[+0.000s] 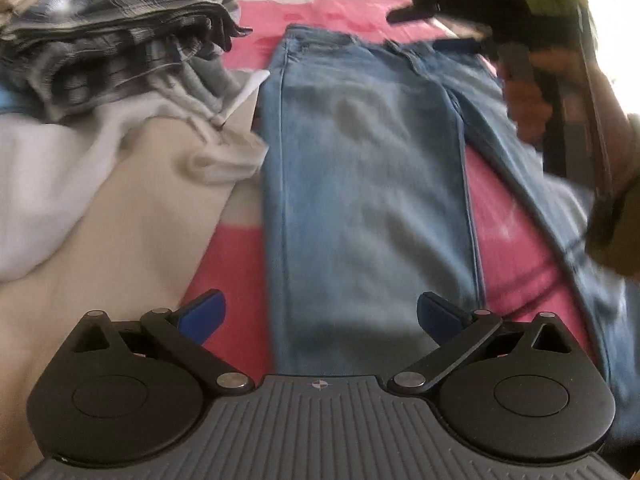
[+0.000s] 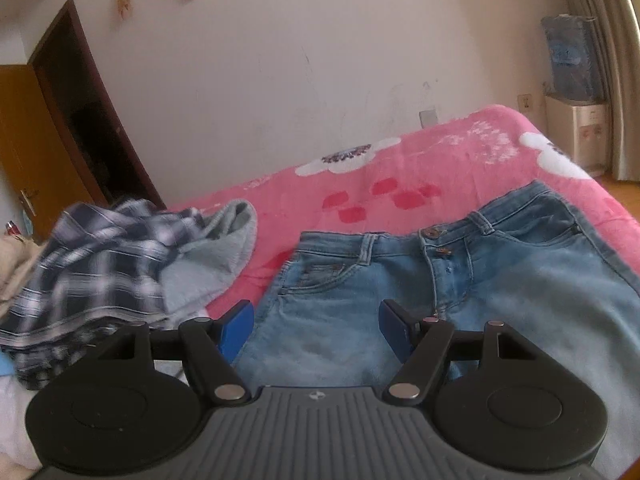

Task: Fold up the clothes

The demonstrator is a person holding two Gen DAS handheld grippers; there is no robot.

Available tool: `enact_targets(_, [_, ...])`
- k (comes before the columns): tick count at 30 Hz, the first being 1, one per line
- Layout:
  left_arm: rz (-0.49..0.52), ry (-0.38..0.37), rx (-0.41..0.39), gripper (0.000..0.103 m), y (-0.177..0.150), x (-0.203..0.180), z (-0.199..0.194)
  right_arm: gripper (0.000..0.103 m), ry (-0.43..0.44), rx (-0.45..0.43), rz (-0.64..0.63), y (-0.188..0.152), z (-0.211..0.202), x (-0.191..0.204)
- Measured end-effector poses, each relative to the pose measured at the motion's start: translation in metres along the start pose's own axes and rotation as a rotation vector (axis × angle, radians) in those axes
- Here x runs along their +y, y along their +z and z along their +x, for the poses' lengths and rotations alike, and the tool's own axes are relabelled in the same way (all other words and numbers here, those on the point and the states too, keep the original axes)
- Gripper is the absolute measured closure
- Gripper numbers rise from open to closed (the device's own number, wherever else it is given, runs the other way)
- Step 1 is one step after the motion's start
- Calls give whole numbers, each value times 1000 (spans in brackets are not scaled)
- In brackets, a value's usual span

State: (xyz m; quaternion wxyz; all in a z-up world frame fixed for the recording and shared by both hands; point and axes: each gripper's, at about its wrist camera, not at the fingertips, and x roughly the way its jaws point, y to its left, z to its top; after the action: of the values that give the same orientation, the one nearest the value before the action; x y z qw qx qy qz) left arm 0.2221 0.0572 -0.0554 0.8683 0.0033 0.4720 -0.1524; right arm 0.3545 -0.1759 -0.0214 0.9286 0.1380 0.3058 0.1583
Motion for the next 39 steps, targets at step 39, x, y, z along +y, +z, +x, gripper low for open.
enact_targets(39, [-74,147,-23,38,-4,-12,30,43,-6,384,-193,-24,1,-17])
